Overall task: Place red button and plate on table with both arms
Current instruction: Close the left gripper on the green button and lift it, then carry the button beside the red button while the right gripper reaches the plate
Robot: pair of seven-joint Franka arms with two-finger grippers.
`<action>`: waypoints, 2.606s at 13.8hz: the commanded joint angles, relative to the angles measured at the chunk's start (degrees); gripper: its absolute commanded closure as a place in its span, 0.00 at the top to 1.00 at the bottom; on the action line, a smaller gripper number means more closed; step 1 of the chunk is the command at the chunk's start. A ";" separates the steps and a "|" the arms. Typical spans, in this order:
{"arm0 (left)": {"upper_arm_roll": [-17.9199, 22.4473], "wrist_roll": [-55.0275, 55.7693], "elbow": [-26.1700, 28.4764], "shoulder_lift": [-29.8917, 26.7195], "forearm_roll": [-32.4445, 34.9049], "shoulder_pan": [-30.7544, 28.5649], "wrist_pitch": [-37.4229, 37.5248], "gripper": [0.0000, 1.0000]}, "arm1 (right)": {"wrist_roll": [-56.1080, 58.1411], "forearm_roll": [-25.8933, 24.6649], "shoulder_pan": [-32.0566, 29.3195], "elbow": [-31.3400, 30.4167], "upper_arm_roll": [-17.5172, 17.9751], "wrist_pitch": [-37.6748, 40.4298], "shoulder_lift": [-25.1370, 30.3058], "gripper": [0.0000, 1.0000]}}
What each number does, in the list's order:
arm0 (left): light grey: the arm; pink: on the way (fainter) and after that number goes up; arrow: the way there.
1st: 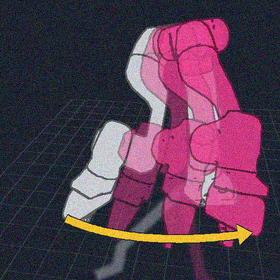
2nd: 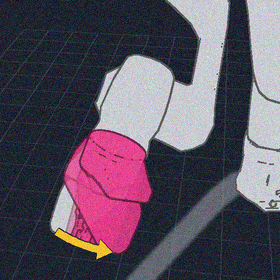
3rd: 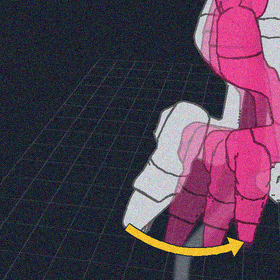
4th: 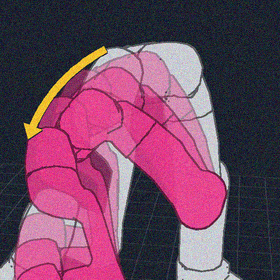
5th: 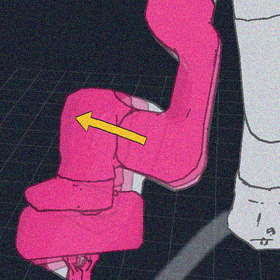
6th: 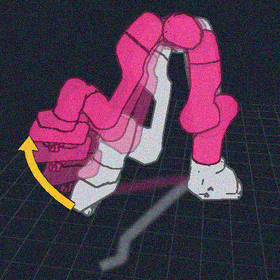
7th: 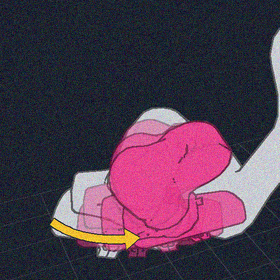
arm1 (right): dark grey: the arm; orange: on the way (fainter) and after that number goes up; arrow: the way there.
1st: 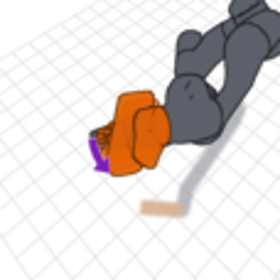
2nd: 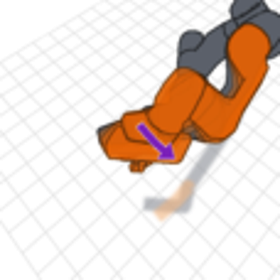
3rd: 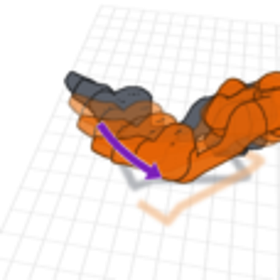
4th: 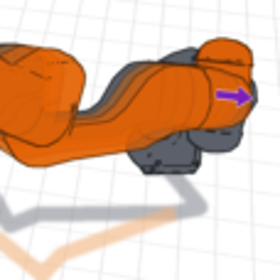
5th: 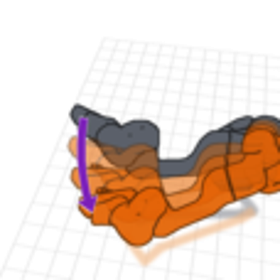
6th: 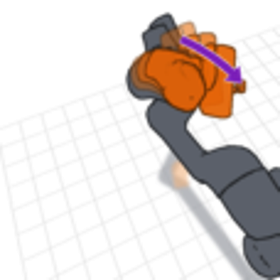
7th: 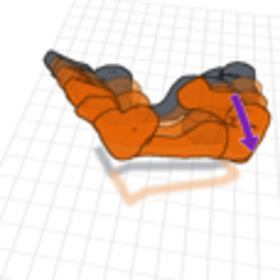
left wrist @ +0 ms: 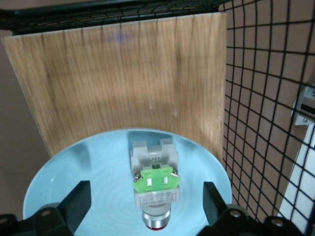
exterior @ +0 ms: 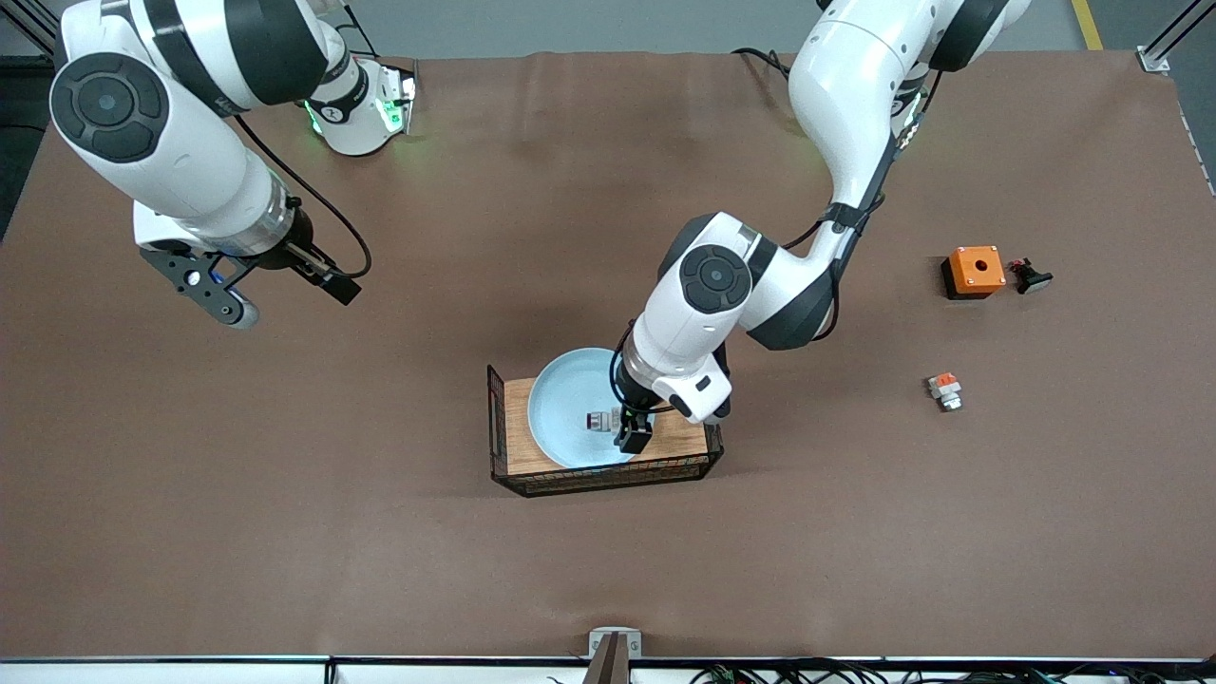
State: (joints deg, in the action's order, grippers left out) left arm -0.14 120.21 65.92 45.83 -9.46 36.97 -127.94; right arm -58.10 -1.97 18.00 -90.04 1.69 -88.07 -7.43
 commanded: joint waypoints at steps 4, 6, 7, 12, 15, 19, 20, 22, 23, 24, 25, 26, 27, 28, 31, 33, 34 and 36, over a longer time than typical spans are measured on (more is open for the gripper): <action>1.28 0.11 -1.85 1.28 0.41 0.82 -0.03 1.00 | -0.96 -1.28 0.81 -0.75 -0.28 -0.26 0.57 1.00; 1.37 0.11 -1.85 1.37 0.50 0.82 0.06 1.00 | -1.05 -1.37 0.81 -0.75 -0.28 -0.35 0.48 1.00; 1.37 0.11 -1.76 1.37 0.50 0.82 -0.03 1.00 | -0.97 -1.28 0.81 -0.75 -0.20 -0.44 0.57 1.00; 1.37 0.11 -1.76 1.46 0.50 1.09 0.06 0.95 | -0.96 -1.28 0.81 -0.75 -0.28 -0.26 0.57 1.00; 1.54 0.20 -1.76 1.54 0.50 1.44 0.06 0.87 | -0.96 -1.28 0.46 -0.75 -0.20 -0.35 0.57 1.00; 1.54 0.20 -1.85 1.81 0.50 1.44 0.06 0.82 | -0.96 -1.28 0.37 -0.75 -0.28 -0.35 0.57 1.00; 1.54 0.20 -1.76 1.81 0.50 1.44 -0.03 0.78 | -0.96 -1.28 0.45 -0.75 -0.28 -0.35 0.48 1.00; 1.54 0.20 -1.76 1.81 0.50 1.44 0.06 0.70 | -0.96 -1.28 0.37 -0.75 -0.28 -0.35 0.48 1.00; 1.54 0.20 -1.76 1.81 0.50 1.44 0.06 0.62 | -0.96 -1.28 0.37 -0.75 -0.28 -0.35 0.48 1.00; 1.37 0.46 -1.76 1.81 0.50 1.44 0.06 0.46 | -0.96 -1.28 0.37 -0.83 -0.28 -0.44 0.48 1.00; 1.28 0.38 -1.76 1.72 0.50 1.44 0.32 0.21 | -0.96 -1.28 0.37 -0.75 -0.28 -0.44 0.48 1.00; 1.28 0.29 -1.76 1.63 0.50 1.35 0.49 0.07 | -0.96 -1.28 0.45 -0.75 -0.28 -0.44 0.31 1.00; 1.28 0.11 -1.76 1.46 0.50 1.35 0.84 0.00 | -0.96 -1.28 0.37 -0.75 -0.28 -0.44 0.39 1.00; 1.28 0.03 -1.85 1.11 0.50 1.35 1.46 0.00 | -0.96 -1.28 0.37 -0.75 -0.28 -0.44 0.31 1.00; 1.54 0.02 -2.20 -1.69 0.50 1.35 5.22 0.00 | -0.96 -1.28 0.37 -0.75 -0.28 -0.52 0.22 1.00; 1.54 -0.06 -4.38 -4.59 0.50 0.83 10.31 0.00 | -0.53 -1.46 -0.94 -0.66 -0.72 -2.36 -0.31 1.00; 1.46 -0.32 -5.53 -6.43 0.41 0.21 13.04 0.00 | 0.17 -1.29 -4.69 -0.05 -0.64 -2.98 -0.31 1.00; 1.54 -7.23 -5.36 -11.70 0.50 -1.72 17.87 0.00 | 7.41 -0.94 -11.64 2.49 -0.63 -2.98 -0.31 1.00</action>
State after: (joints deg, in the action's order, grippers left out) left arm 0.97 117.99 59.61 39.70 -9.46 36.65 -115.25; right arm -56.72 -2.79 13.01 -90.17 0.62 -91.16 -7.71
